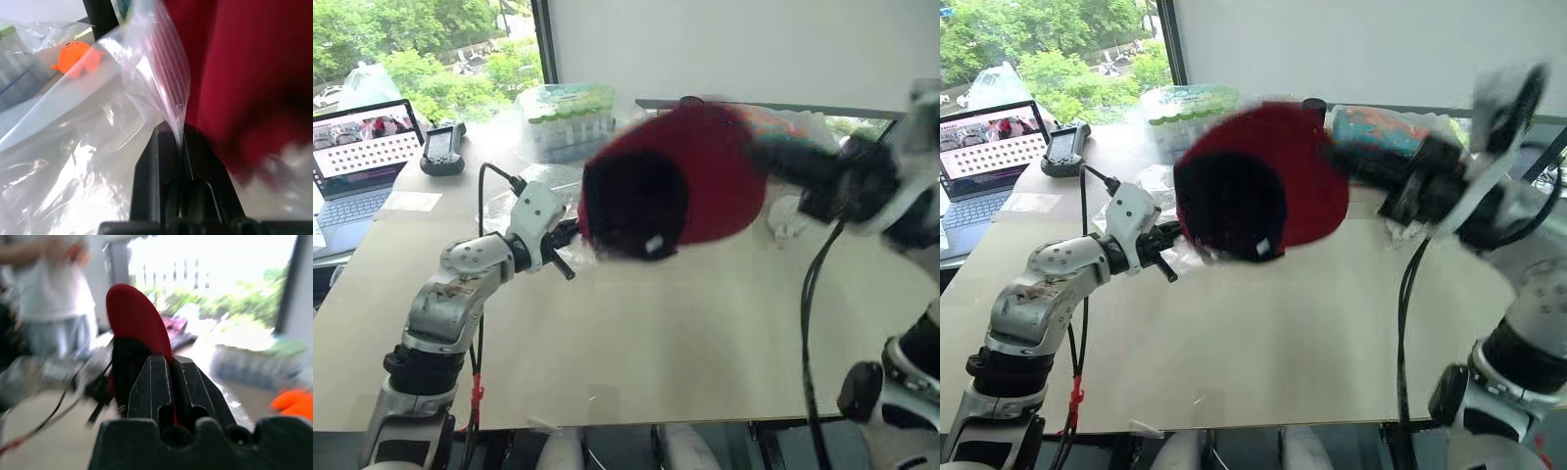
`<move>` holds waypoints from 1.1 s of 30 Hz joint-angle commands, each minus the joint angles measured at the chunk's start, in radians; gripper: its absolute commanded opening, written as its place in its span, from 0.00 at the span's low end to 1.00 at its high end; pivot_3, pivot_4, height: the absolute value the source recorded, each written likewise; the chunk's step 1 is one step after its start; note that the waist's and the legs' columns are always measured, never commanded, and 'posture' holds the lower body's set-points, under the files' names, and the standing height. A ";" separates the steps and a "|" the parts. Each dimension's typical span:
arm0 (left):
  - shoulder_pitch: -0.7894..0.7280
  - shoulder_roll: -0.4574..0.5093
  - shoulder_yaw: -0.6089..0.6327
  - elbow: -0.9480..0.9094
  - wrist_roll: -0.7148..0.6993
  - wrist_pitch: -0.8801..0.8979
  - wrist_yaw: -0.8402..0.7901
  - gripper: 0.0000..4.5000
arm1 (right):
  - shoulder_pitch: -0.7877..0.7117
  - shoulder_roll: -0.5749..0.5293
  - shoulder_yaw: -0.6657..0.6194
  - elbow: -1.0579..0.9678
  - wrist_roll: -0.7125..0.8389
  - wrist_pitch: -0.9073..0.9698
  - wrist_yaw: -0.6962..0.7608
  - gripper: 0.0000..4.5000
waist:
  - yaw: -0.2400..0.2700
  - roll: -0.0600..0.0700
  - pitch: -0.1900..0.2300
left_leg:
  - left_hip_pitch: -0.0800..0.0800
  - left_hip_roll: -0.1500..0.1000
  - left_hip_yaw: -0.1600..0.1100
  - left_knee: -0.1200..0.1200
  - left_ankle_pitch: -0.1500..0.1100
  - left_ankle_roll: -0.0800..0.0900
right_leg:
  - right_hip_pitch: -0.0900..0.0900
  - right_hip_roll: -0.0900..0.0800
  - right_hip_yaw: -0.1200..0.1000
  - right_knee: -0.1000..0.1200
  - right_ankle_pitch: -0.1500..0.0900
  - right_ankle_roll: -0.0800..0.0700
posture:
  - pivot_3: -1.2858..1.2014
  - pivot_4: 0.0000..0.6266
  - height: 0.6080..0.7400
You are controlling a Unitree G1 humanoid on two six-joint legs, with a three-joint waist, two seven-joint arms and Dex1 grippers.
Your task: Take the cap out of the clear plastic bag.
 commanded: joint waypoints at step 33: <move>0.242 0.204 -0.156 0.437 0.345 -1.268 -0.223 0.27 | 0.456 -0.029 0.990 0.256 -1.120 -0.995 0.116 0.38 | 0.004 0.001 0.000 | 0.005 0.002 0.011 -0.001 -0.001 0.002 | 0.004 -0.002 0.005 -0.007 0.004 0.001 | 0.52 0.24 1.00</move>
